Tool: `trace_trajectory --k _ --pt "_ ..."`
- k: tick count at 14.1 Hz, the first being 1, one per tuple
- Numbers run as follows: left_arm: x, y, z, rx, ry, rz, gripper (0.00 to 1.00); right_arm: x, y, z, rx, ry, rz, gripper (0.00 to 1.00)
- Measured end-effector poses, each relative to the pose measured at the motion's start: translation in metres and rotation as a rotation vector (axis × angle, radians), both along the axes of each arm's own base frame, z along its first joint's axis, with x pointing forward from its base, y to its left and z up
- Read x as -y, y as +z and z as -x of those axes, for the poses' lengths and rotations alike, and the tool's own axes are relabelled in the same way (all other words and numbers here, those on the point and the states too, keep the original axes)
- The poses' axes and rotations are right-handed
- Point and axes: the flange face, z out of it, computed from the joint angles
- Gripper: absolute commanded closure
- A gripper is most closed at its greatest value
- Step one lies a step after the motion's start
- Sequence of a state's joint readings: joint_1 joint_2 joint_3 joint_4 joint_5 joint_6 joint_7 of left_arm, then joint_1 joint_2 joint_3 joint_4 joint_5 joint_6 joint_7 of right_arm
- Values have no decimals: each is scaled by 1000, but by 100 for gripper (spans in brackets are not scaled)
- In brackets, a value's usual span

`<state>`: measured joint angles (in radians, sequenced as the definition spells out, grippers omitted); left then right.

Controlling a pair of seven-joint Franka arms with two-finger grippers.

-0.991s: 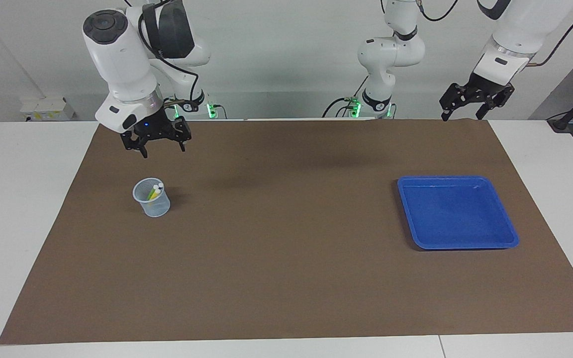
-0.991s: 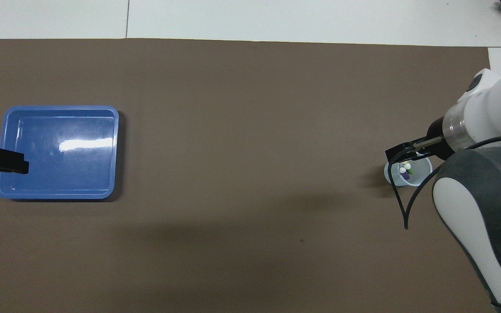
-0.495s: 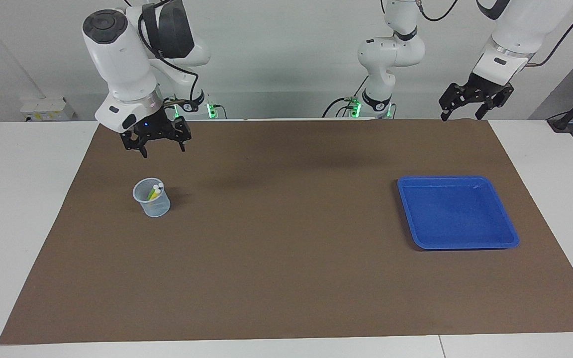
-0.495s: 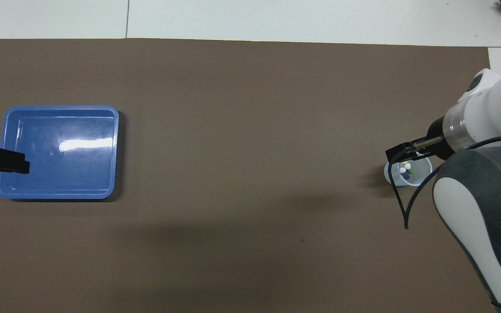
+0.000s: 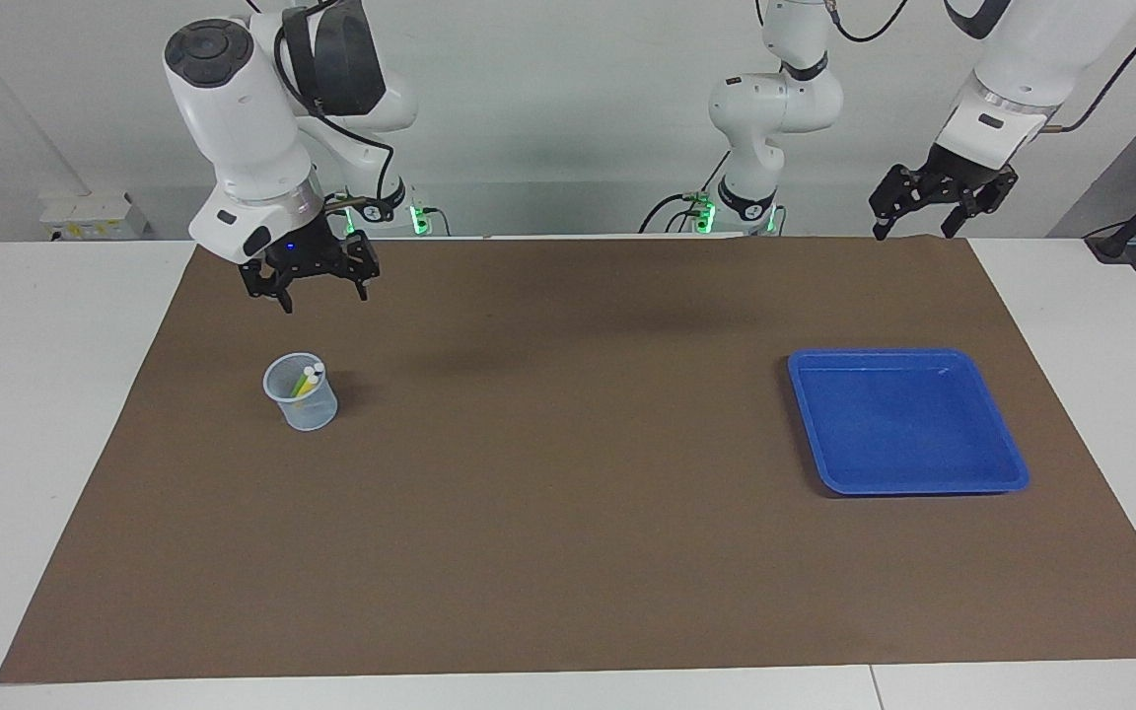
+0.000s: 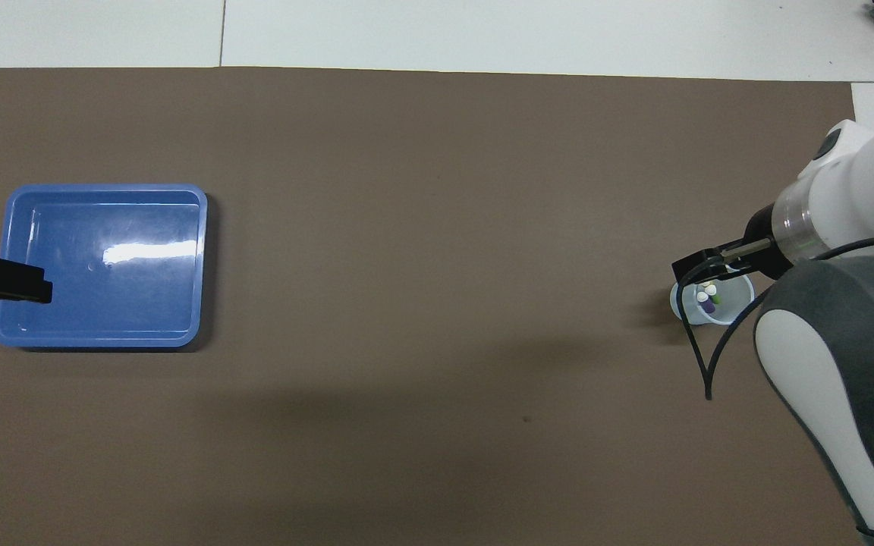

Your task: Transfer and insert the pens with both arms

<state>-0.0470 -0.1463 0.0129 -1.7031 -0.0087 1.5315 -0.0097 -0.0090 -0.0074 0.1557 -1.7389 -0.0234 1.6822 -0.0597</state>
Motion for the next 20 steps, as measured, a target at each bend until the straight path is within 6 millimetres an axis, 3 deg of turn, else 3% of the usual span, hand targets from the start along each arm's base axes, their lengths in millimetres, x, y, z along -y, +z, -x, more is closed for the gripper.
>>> trace_trajectory --k 9,14,20 --pt "-1 0 0 0 2 0 0 -3 0 0 -1 5 -1 0" --pt "-1 0 0 0 2 0 0 11 -1 -2 -2 -21 -1 0" --pt "-6 1 0 3 12 2 0 13 -1 -2 -3 -24 -1 0"
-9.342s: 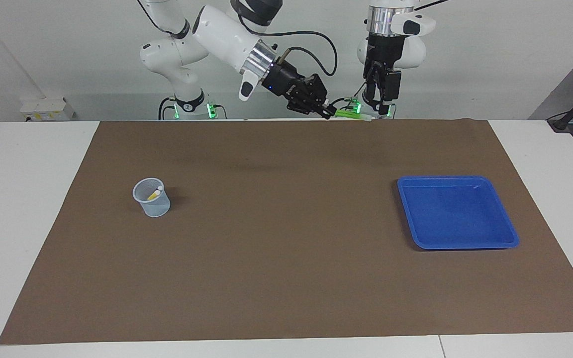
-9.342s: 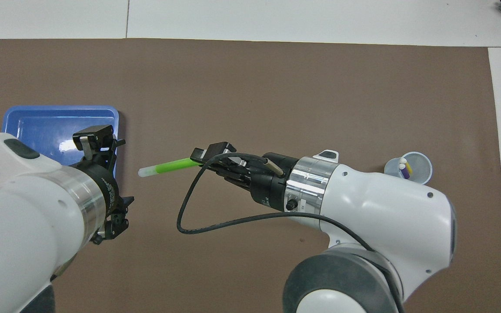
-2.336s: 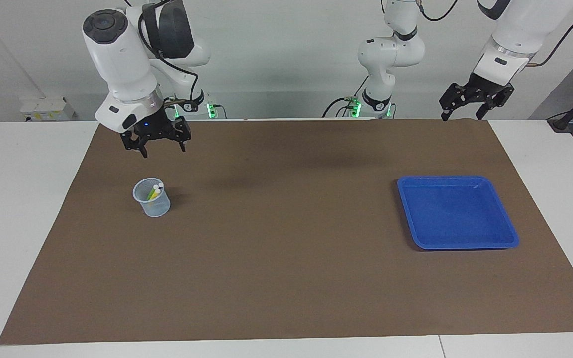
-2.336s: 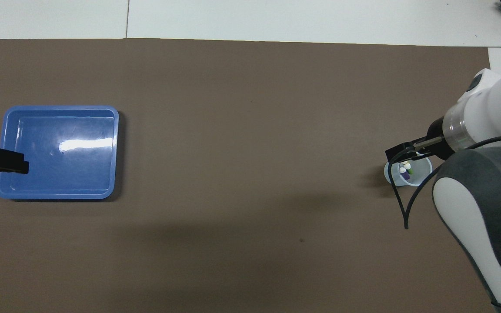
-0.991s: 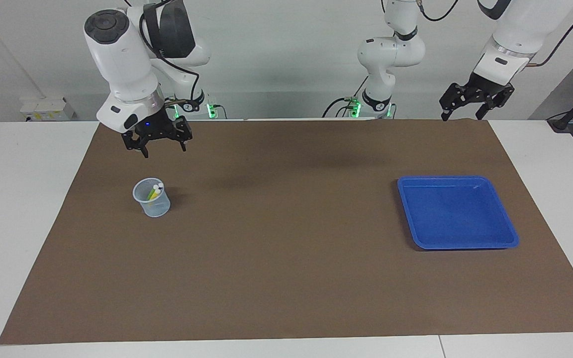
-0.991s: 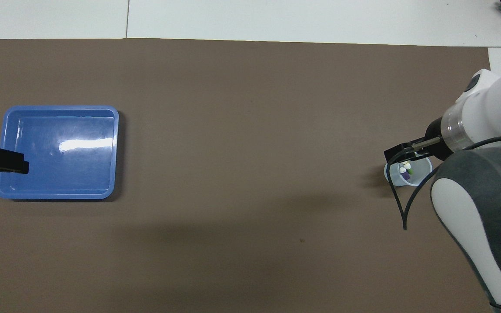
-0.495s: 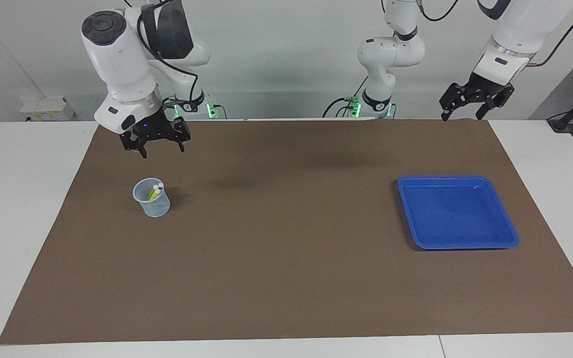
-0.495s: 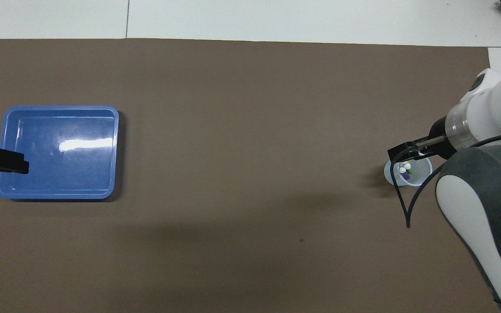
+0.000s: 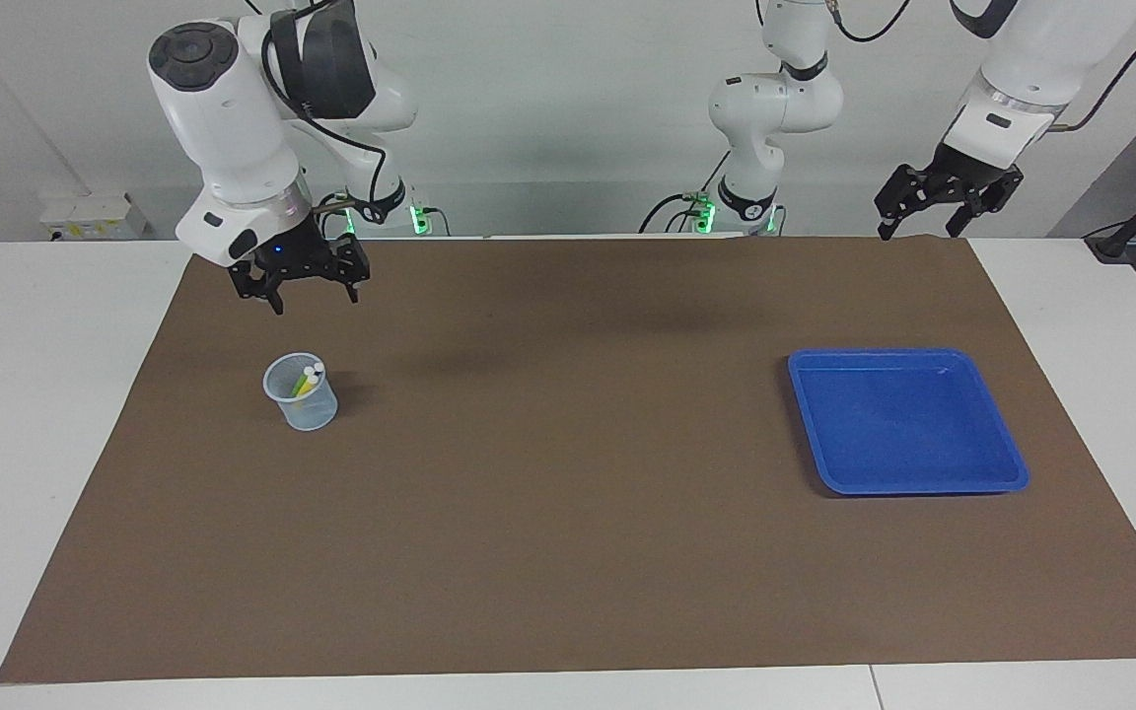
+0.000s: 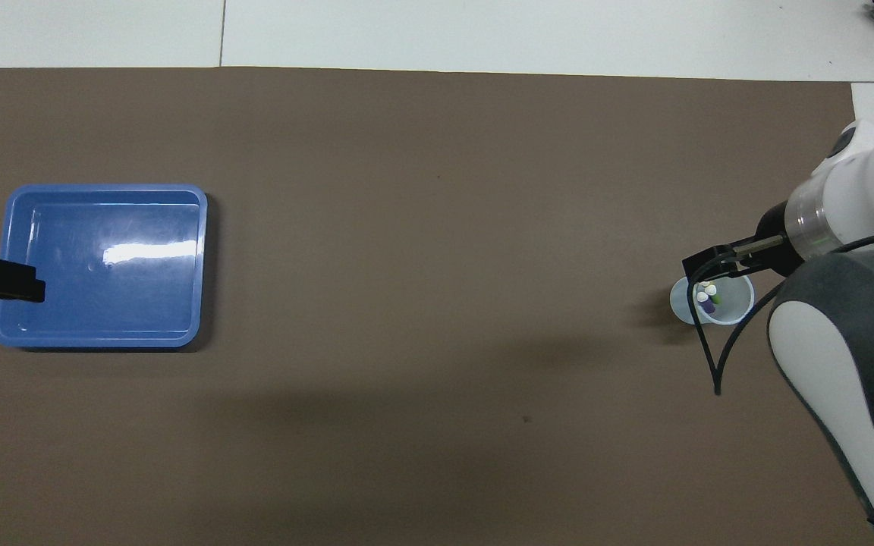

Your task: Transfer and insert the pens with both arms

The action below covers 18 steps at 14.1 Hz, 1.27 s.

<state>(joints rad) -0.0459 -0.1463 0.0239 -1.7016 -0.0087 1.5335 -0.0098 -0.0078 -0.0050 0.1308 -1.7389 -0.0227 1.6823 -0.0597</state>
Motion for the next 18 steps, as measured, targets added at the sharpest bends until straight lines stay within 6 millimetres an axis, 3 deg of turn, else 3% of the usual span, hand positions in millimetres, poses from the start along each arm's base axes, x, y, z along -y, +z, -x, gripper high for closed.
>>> trace_trajectory --k 18 --pt "-13 2 -3 21 25 1 0 6 0 -1 1 -10 0 0"
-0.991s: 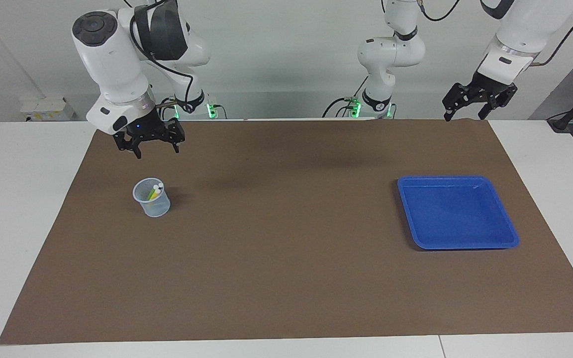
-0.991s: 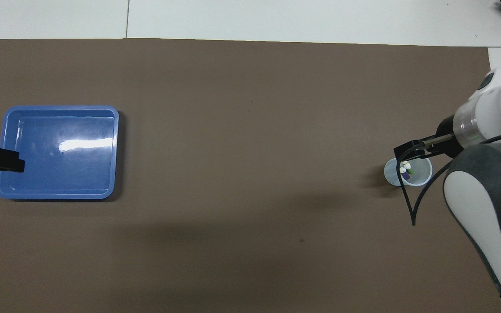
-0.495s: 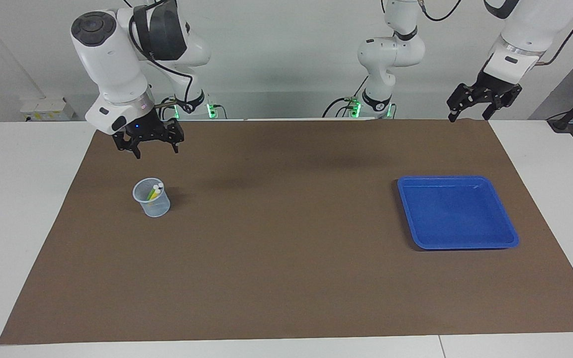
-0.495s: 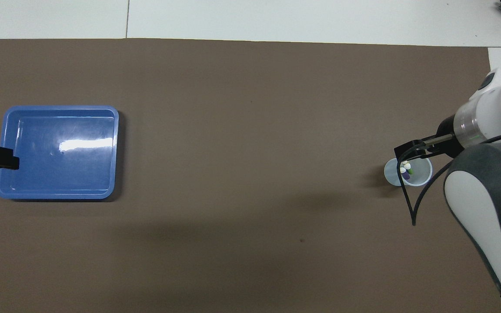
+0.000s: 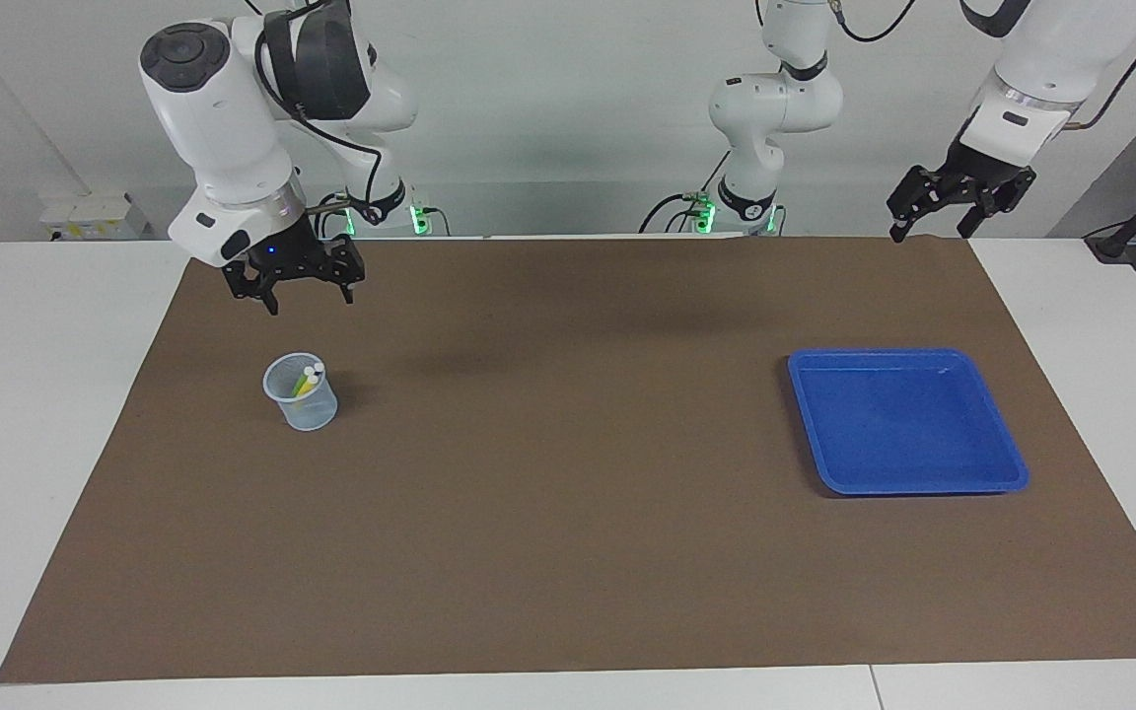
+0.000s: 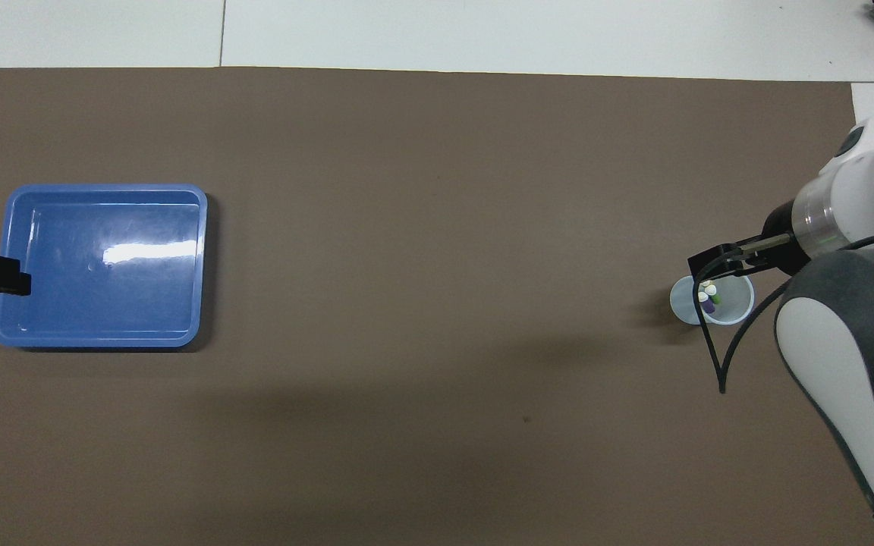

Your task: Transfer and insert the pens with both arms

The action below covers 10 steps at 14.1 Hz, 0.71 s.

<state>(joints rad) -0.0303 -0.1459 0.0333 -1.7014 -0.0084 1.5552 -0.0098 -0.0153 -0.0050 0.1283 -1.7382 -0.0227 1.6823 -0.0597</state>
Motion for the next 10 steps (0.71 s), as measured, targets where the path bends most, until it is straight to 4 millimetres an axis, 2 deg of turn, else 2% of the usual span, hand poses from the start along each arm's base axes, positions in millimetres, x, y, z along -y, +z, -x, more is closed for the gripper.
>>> trace_trajectory --k 2,6,10 --pt "-2 0 0 -1 3 0 0 0 1 0 1 0 0 0" --pt "-22 -12 -8 -26 34 10 0 -1 1 0 1 1 0 0" --pt "-15 0 -22 -28 24 4 0 -1 1 0 1 1 0 0"
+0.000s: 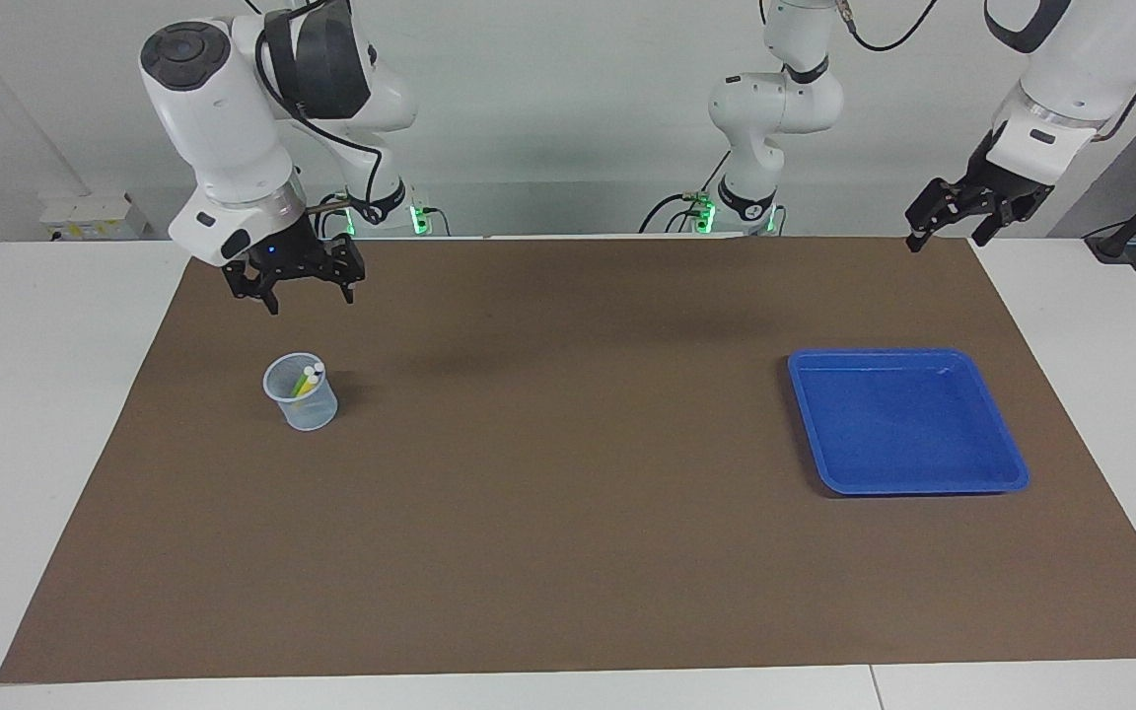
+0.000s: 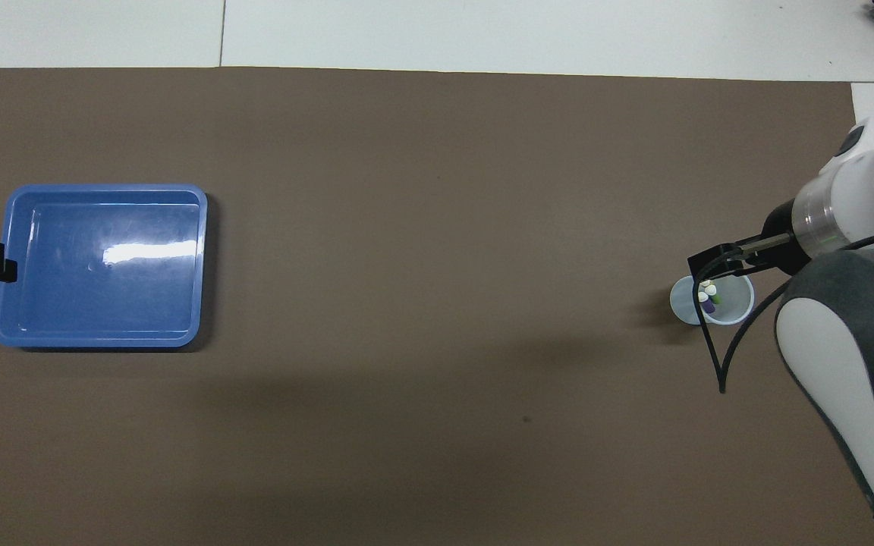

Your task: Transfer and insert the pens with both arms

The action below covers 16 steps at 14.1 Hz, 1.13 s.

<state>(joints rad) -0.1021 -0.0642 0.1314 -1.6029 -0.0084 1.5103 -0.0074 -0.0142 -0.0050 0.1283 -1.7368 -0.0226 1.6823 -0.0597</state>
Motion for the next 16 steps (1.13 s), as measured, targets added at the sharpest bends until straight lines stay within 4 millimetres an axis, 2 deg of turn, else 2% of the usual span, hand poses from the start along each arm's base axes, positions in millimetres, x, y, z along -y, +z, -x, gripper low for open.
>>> trace_trajectory --k 9,16 --pt "-1 20 -34 -18 12 -22 0 0 0 0 0 0 0 0" --pt "-2 30 -34 0 16 -26 0 0 1 0 1 0 0 0"
